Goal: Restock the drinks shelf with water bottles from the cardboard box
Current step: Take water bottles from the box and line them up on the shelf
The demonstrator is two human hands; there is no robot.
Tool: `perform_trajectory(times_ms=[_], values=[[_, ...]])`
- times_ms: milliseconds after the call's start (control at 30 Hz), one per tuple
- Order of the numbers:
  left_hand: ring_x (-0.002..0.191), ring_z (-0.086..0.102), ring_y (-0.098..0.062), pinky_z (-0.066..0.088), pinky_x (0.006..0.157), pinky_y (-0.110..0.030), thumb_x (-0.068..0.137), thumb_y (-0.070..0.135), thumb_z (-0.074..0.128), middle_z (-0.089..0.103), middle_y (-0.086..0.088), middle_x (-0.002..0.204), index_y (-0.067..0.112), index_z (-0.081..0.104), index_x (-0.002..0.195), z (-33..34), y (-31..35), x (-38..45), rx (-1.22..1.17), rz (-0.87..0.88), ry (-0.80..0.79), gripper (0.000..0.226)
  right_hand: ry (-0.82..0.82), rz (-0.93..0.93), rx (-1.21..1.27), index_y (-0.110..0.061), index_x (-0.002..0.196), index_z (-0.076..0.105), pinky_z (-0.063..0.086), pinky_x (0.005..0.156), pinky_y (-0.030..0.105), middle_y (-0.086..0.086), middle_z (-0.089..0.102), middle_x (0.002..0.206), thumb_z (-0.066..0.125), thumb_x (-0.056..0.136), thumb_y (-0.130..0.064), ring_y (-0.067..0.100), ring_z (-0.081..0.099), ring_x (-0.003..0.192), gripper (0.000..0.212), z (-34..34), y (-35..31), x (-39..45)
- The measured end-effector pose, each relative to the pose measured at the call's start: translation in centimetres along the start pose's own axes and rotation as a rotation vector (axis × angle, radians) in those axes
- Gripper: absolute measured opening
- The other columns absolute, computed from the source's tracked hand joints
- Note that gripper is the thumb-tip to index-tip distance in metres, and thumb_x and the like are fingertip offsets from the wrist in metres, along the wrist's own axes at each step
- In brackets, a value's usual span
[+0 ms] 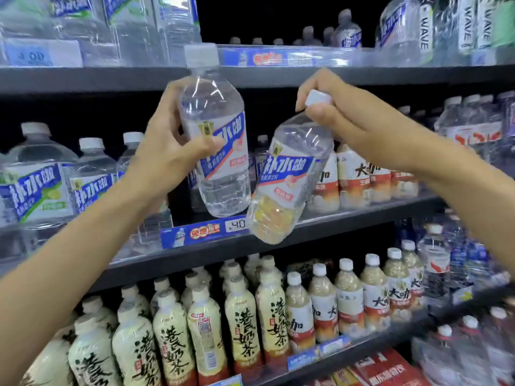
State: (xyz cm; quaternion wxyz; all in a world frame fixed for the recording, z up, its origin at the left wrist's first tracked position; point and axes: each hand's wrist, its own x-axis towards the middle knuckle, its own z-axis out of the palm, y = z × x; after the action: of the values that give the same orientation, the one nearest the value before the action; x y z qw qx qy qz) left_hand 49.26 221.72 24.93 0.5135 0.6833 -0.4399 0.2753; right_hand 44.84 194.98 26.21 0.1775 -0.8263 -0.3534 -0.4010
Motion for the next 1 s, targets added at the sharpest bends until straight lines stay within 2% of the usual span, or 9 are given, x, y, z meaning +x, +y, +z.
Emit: perform_trajectory(times_ms=[67,200,333,433,500,633,800,900,1000], values=[[0.109,0.063,-0.022,0.052,0.097,-0.043,0.072,0.017,0.067,0.061,-0.008,0.124,0.02,0.041,0.129,-0.2,0.2,1.3,0.018,0.027,0.005,0.063,0.029,-0.002,-0.051,-0.009,0.11,0.045,0.031,0.055,0.014,-0.02,0.047,0.072,0.033,0.105,-0.033,0.003,0.039,0.061,0.028,-0.9,0.4,1.2],[0.114,0.061,-0.028,0.048,0.101,-0.048,0.077,0.011,0.068,0.06,-0.009,0.127,0.021,0.041,0.127,-0.5,-0.6,3.1,0.093,0.054,-0.022,0.058,0.085,-0.014,-0.152,-0.012,0.111,0.045,0.031,0.056,0.012,-0.035,0.048,0.072,0.033,0.105,-0.031,-0.006,0.043,0.063,0.023,-1.4,1.3,2.9],[0.099,0.064,-0.012,0.053,0.091,-0.03,0.078,0.003,0.068,0.063,0.002,0.115,0.023,0.041,0.125,-0.5,-2.1,3.9,0.142,0.019,-0.053,0.058,0.102,0.022,-0.206,-0.02,0.111,0.045,0.039,0.069,0.033,-0.016,0.045,0.08,0.039,0.102,-0.032,0.014,0.045,0.075,0.016,-0.1,1.9,4.9],[0.105,0.064,-0.01,0.052,0.094,-0.023,0.078,-0.009,0.07,0.061,0.004,0.119,0.023,0.038,0.129,-0.6,-3.5,3.9,0.158,-0.034,-0.13,0.068,0.092,-0.024,-0.273,-0.019,0.113,0.044,0.036,0.063,0.035,-0.009,0.044,0.083,0.042,0.102,-0.033,0.022,0.044,0.069,0.018,1.6,1.9,5.4],[0.103,0.063,-0.007,0.05,0.094,-0.023,0.077,-0.015,0.069,0.061,0.005,0.117,0.022,0.038,0.129,-0.7,-4.4,3.6,0.188,-0.065,-0.151,0.071,0.073,-0.086,-0.361,-0.015,0.114,0.044,0.034,0.06,0.036,-0.005,0.045,0.097,0.043,0.102,-0.032,0.024,0.042,0.066,0.022,3.0,2.0,5.5],[0.101,0.064,-0.01,0.051,0.093,-0.03,0.069,-0.006,0.071,0.063,-0.001,0.114,0.015,0.04,0.129,-0.8,-6.7,2.6,0.188,-0.172,-0.159,0.071,-0.025,-0.106,-0.425,-0.012,0.113,0.045,0.039,0.058,0.039,0.005,0.046,0.109,0.044,0.101,-0.03,0.025,0.045,0.067,0.021,6.1,3.3,5.3],[0.105,0.065,-0.014,0.049,0.101,-0.042,0.074,-0.009,0.071,0.064,-0.001,0.116,0.024,0.044,0.129,-1.1,-9.2,2.4,0.226,-0.33,-0.124,0.069,-0.17,0.006,-0.323,-0.016,0.116,0.042,0.03,0.06,0.035,0.002,0.044,0.109,0.038,0.103,-0.025,0.027,0.052,0.078,0.016,8.5,5.1,5.6],[0.106,0.066,-0.018,0.053,0.095,-0.031,0.077,-0.01,0.069,0.062,-0.007,0.124,0.022,0.043,0.135,-0.9,-9.7,2.9,0.165,-0.447,-0.11,0.071,-0.188,0.01,-0.295,-0.015,0.115,0.042,0.031,0.064,0.032,0.0,0.039,0.103,0.039,0.104,-0.026,0.021,0.044,0.07,0.017,9.4,6.6,7.2],[0.105,0.065,-0.022,0.056,0.081,-0.023,0.079,-0.014,0.064,0.065,-0.008,0.118,0.019,0.042,0.139,-0.8,-10.1,3.5,0.048,-0.555,-0.083,0.071,-0.206,0.016,-0.302,-0.015,0.118,0.044,0.03,0.065,0.029,0.004,0.041,0.102,0.038,0.104,-0.025,0.019,0.042,0.072,0.018,10.4,8.1,9.0]])
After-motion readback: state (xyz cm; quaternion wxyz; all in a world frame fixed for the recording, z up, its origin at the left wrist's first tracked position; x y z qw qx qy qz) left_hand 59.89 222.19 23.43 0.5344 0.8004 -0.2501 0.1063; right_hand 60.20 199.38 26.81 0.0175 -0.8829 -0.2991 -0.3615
